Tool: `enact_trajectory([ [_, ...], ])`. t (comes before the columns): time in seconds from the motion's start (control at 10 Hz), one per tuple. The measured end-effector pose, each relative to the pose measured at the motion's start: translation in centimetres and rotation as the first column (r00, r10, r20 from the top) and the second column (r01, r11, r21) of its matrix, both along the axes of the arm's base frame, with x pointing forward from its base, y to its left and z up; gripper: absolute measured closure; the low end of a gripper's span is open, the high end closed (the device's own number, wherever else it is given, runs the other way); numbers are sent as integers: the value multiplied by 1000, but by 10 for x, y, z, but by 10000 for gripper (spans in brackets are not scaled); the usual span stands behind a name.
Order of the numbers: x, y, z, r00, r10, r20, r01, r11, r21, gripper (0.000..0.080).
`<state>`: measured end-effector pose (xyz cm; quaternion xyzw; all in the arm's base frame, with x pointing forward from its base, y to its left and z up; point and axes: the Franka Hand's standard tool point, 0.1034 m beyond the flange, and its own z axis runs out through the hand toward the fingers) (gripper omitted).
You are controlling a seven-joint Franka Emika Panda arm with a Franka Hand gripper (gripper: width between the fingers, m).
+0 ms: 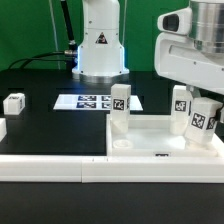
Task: Assemble square table
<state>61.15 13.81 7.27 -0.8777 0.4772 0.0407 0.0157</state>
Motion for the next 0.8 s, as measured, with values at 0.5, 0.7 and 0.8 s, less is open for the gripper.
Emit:
enact_trajectory([
  [0.5,15,0,0,910,-415,25,412,908,79,506],
  [0.7,13,0,0,931,-364,30,361,929,78,409],
  [0.8,8,-3,-3,953,-301,30,299,952,73,269],
])
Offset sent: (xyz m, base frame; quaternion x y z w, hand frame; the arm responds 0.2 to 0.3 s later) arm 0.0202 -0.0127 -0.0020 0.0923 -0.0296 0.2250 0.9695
